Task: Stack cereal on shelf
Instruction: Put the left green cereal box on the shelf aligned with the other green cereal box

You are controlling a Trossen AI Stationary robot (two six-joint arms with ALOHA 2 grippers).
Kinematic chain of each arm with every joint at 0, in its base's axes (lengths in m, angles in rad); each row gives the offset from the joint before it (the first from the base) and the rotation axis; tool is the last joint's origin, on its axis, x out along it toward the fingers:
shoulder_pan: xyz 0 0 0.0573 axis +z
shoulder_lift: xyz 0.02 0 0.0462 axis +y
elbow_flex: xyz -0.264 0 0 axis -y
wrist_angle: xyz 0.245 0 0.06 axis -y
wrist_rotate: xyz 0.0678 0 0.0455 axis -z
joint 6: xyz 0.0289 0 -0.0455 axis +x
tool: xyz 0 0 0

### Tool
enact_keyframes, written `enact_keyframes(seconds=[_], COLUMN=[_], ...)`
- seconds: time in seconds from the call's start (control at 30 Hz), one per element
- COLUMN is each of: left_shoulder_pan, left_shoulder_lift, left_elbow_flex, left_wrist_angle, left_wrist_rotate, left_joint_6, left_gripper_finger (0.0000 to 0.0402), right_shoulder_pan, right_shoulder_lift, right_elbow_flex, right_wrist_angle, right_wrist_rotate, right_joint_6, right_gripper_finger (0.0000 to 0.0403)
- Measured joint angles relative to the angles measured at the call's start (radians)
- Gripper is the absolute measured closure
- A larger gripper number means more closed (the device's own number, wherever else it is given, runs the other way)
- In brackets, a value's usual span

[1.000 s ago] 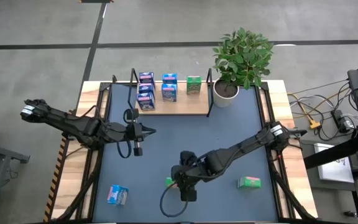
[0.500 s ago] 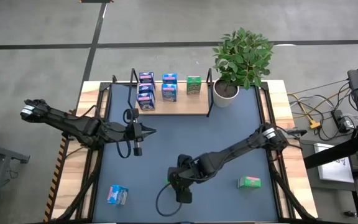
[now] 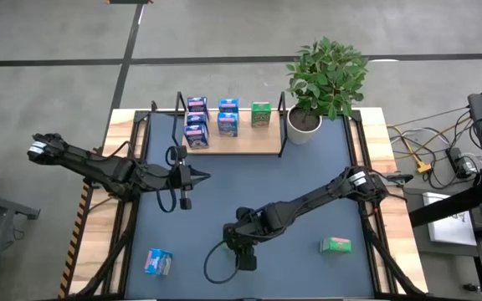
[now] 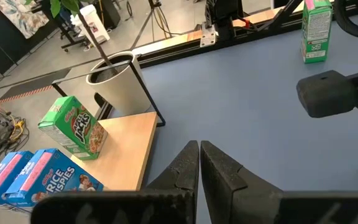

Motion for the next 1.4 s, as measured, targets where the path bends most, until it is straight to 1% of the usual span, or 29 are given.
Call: enact_keyframes(seconds=[0.1, 0.2, 0.33, 0.43, 0.5, 0.67, 0.73, 0.83, 0.9, 0.97, 1.07, 1.1, 1.23, 1.4], left_shoulder_pan=[0.0, 0.0, 0.0, -0.003, -0.004, -0.005, -0.005, -0.005, -0.005, -0.005, -0.005, -0.005, -0.005, -0.004], left_shoulder_lift=[0.0, 0.0, -0.013, -0.032, -0.047, -0.078, -0.084, -0.086, -0.086, -0.086, -0.085, -0.085, -0.085, -0.085], left_elbow_flex=[0.0, 0.0, -0.001, -0.001, -0.001, -0.001, -0.002, -0.003, -0.003, -0.003, -0.007, -0.01, -0.016, -0.016], left_wrist_angle=[0.0, -0.009, -0.05, -0.054, -0.056, -0.058, -0.068, -0.083, -0.085, -0.087, -0.092, -0.094, -0.093, -0.093], left_wrist_rotate=[0.0, 0.001, 0.003, 0.002, 0.002, 0.002, 0.002, 0.001, 0.001, 0.001, 0.001, 0.001, 0.001, 0.001], left_joint_6=[0.0, 0.0, -0.016, -0.018, -0.018, -0.019, -0.019, -0.019, -0.019, -0.019, -0.019, -0.019, -0.015, -0.012], left_gripper_finger=[0.0402, 0.0402, 0.0402, 0.0402, 0.0402, 0.0402, 0.0402, 0.0402, 0.0402, 0.0402, 0.0402, 0.0402, 0.0402, 0.0402], right_shoulder_pan=[0.0, -0.004, -0.034, -0.081, -0.119, -0.245, -0.312, -0.418, -0.487, -0.551, -0.63, -0.65, -0.698, -0.71], right_shoulder_lift=[-0.005, -0.025, -0.079, -0.137, -0.178, -0.257, -0.27, -0.265, -0.25, -0.235, -0.219, -0.215, -0.199, -0.182], right_elbow_flex=[0.0, 0.0, 0.0, 0.0, 0.0, 0.001, 0.002, 0.0, -0.001, -0.002, -0.003, -0.003, -0.004, -0.006], right_wrist_angle=[-0.003, -0.035, -0.148, -0.237, -0.286, -0.331, -0.318, -0.31, -0.308, -0.307, -0.294, -0.289, -0.275, -0.23], right_wrist_rotate=[0.0, -0.002, 0.0, 0.02, 0.075, 0.274, 0.303, 0.298, 0.275, 0.228, 0.13, 0.115, 0.114, 0.113], right_joint_6=[-0.005, -0.008, -0.018, -0.07, -0.124, -0.326, -0.39, -0.452, -0.495, -0.523, -0.522, -0.52, -0.536, -0.563], right_gripper_finger=[0.0265, 0.0273, 0.0272, 0.0271, 0.0271, 0.0271, 0.0273, 0.0277, 0.0278, 0.0277, 0.0278, 0.0279, 0.028, 0.0273])
